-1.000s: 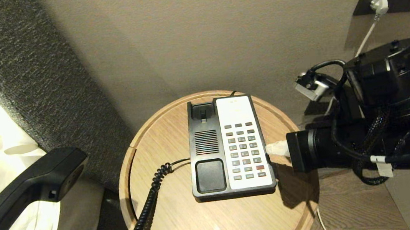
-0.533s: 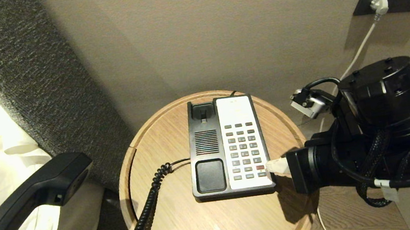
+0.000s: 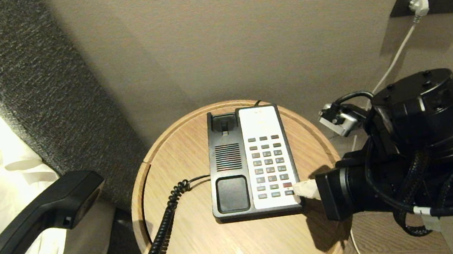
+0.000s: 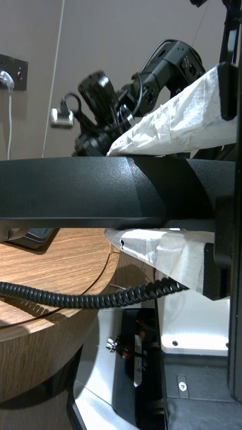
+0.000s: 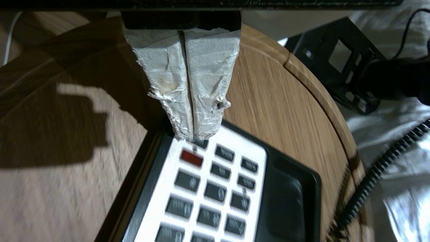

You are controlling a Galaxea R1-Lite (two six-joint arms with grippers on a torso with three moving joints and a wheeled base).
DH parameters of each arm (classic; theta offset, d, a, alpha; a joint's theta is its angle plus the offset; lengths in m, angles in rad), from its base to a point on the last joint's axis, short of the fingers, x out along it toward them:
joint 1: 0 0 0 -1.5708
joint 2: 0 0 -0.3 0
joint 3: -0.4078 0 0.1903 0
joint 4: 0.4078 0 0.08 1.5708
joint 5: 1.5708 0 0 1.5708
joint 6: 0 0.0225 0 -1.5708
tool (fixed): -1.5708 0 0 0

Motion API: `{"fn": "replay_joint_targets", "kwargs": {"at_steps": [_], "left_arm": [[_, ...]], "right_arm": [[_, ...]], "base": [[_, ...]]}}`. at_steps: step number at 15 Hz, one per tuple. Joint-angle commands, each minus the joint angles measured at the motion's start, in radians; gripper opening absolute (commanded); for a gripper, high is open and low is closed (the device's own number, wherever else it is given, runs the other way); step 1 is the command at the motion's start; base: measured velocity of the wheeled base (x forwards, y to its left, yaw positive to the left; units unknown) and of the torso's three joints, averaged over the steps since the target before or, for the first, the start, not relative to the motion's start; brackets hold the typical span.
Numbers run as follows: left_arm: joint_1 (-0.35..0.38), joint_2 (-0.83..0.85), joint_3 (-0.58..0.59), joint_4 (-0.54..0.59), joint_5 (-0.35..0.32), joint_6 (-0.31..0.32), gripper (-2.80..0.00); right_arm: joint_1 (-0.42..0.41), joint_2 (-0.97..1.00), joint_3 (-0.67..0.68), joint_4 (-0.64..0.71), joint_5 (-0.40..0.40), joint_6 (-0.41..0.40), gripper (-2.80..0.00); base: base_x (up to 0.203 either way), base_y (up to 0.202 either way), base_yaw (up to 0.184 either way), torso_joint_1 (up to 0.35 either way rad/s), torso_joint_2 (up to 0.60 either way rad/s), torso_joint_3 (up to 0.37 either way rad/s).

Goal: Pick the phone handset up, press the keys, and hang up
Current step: Dial the number

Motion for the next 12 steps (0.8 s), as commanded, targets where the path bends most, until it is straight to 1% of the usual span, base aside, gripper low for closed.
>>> {"fn": "replay_joint_targets", "kwargs": {"at_steps": [1, 12], "left_arm": [[0.0, -0.002, 0.004, 0.002, -0.002, -0.006, -2.8], [0.0, -0.002, 0.006, -0.001, -0.002, -0.006, -2.8]], "right_arm": [[0.003, 0.005, 0.014, -0.003, -0.001, 0.002, -2.8], [0.003, 0.029, 0.002, -0.014, 0.011, 0.003, -2.8]], "base": [[0.0, 0.0, 0.0, 0.0, 0.0, 0.0], [0.0, 0.0, 0.0, 0.0, 0.0, 0.0]]}}
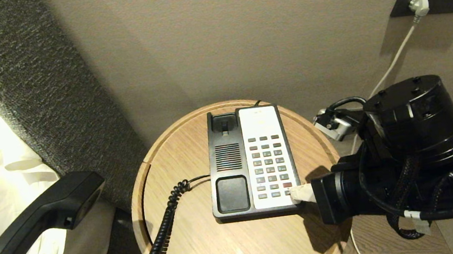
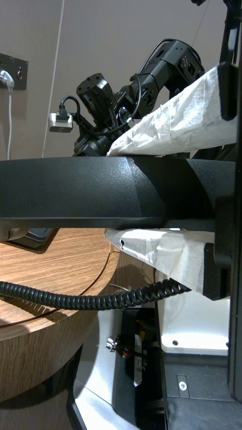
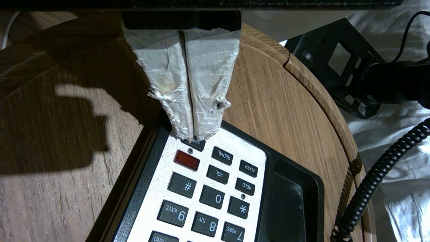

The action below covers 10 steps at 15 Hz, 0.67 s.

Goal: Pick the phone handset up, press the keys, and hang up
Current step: Dial the number

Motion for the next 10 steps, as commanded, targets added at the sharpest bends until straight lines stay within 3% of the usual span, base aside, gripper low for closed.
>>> {"fn": "replay_joint_targets", "kwargs": {"at_steps": [1, 10], "left_arm": [[0.0, -0.002, 0.0, 0.003, -0.003, -0.007, -2.8], [0.0, -0.003, 0.0, 0.003, -0.003, -0.007, -2.8]], "right_arm": [[-0.001, 0.015, -0.003, -0.001, 0.001, 0.001, -2.8], [-0.006, 0.037, -0.003, -0.013, -0.001, -0.004, -2.8]], "base": [[0.0, 0.0, 0.0, 0.0, 0.0, 0.0], [0.0, 0.0, 0.0, 0.0, 0.0, 0.0]]}}
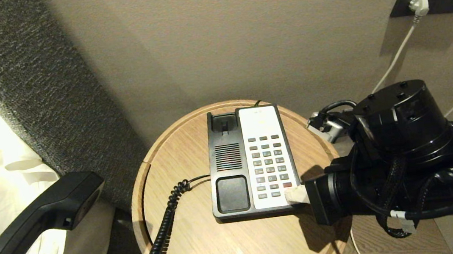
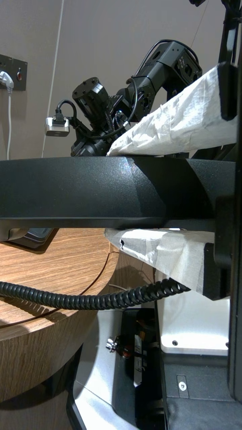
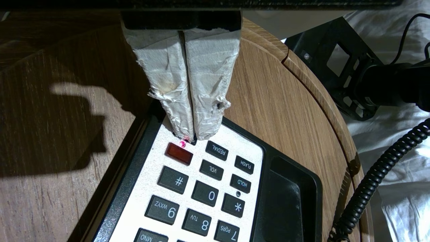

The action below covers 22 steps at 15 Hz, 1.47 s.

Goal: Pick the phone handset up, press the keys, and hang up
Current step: Dial the number

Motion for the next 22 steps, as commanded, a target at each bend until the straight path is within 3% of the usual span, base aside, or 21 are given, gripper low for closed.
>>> {"fn": "replay_joint_targets", "kwargs": {"at_steps": [1, 22], "left_arm": [[0.0, 0.0, 0.0, 0.002, -0.002, -0.006, -2.8], [0.0, -0.008, 0.002, 0.002, -0.004, -0.006, -2.8]], "right_arm": [[-0.001, 0.009, 0.003, 0.001, -0.002, -0.001, -2.8], [-0.014, -0.034, -0.003, 0.003, -0.013, -0.004, -2.8]], "base": [[0.0, 0.0, 0.0, 0.0, 0.0, 0.0], [0.0, 0.0, 0.0, 0.0, 0.0, 0.0]]}}
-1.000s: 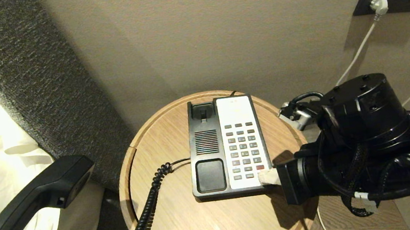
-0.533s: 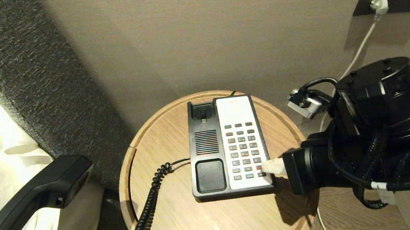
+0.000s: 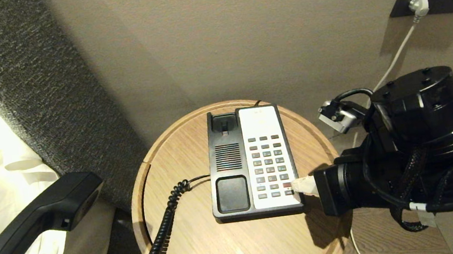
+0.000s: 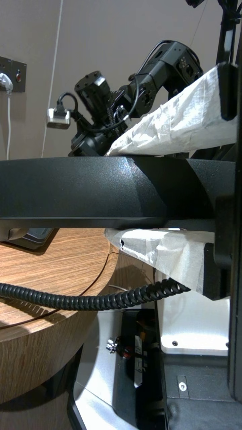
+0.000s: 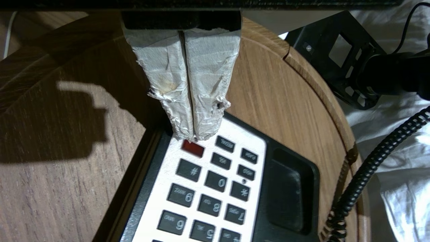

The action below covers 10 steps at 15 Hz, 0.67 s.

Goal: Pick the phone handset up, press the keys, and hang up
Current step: Dial the number

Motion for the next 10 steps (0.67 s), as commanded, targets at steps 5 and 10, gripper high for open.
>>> {"fn": "replay_joint_targets", "kwargs": {"at_steps": [5, 10], "left_arm": [[0.0, 0.0, 0.006, 0.003, -0.001, -0.005, -2.8], [0.0, 0.001, 0.006, 0.002, -0.001, -0.005, -2.8]], "right_arm": [[-0.011, 0.031, -0.002, -0.002, 0.0, 0.001, -2.8], [-0.009, 0.031, -0.002, -0.002, 0.003, 0.008, -2.8]], "base": [[0.0, 0.0, 0.0, 0.0, 0.0, 0.0], [0.0, 0.0, 0.0, 0.0, 0.0, 0.0]]}}
